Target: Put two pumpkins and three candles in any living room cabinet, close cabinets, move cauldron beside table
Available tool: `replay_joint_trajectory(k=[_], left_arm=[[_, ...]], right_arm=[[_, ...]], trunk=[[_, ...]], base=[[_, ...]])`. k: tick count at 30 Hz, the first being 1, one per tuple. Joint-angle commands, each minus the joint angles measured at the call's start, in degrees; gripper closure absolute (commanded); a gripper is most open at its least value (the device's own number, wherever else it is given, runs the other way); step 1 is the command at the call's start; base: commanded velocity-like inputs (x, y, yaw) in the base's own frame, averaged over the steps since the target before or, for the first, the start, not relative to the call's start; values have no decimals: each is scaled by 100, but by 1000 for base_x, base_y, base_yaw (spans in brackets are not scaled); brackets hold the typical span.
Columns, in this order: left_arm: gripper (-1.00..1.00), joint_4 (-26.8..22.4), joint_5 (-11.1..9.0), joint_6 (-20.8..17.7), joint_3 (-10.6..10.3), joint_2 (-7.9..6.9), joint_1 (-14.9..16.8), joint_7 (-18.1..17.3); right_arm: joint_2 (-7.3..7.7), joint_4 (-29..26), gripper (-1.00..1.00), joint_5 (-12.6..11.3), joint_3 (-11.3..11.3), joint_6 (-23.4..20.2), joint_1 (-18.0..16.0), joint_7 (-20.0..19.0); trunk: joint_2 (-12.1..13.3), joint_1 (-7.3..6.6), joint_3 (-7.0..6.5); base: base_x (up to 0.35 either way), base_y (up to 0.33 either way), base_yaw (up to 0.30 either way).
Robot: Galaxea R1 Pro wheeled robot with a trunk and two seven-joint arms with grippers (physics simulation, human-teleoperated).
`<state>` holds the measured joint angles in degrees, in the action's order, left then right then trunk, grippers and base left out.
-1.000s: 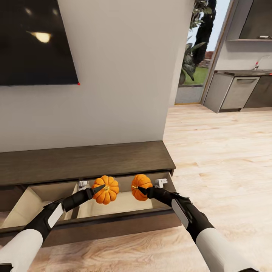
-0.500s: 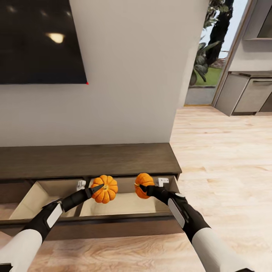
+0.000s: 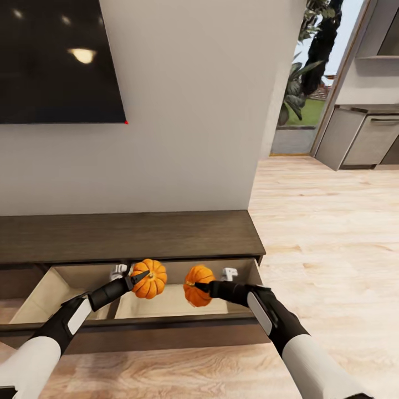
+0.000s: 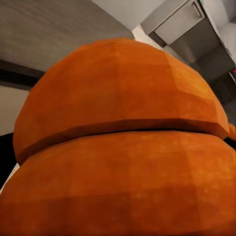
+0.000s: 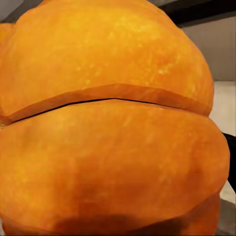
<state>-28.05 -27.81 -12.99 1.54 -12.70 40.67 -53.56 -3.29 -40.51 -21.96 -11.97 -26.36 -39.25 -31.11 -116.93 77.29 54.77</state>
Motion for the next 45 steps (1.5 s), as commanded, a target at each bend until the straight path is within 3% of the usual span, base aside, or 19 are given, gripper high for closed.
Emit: replay_joint_trajectory(k=[1,11,18,20,24,29,36,45], left_arm=[[100,0,-41,-63,4,-26,2,-18],[100,18,-24,-63,-3,-168,2,79],[100,25,-16,-65,-53,-204,2,735],[100,25,-14,-70,-88,-188,2,1010],[100,43,-14,-78,-122,-190,2,1117],[100,235,-16,-81,-198,-56,2,1182],[100,495,-20,-81,-466,80,2,1832],[100,721,-31,-75,-488,162,2,1875]], right_arm=[[7,11,100,-16,10,-46,-4,-102],[23,423,100,6,37,-3,-12,-260],[23,430,100,4,64,-1,-12,-48],[22,430,100,4,186,4,-13,19],[-5,433,100,7,270,31,-14,46],[-22,451,100,-1,282,119,-20,201],[-24,548,100,0,277,146,-21,329],[-31,557,100,68,244,476,-21,412]], trunk=[[-2,-1,4],[-2,-1,4],[-2,-1,4],[-2,-1,4],[-2,-1,4],[-2,-1,4],[-2,-1,4],[-2,-1,4]], base=[[0,0,0],[0,-126,0],[0,-27,0],[0,-1,0],[0,0,0],[3,-5,0],[60,-154,0],[3,-7,0]])
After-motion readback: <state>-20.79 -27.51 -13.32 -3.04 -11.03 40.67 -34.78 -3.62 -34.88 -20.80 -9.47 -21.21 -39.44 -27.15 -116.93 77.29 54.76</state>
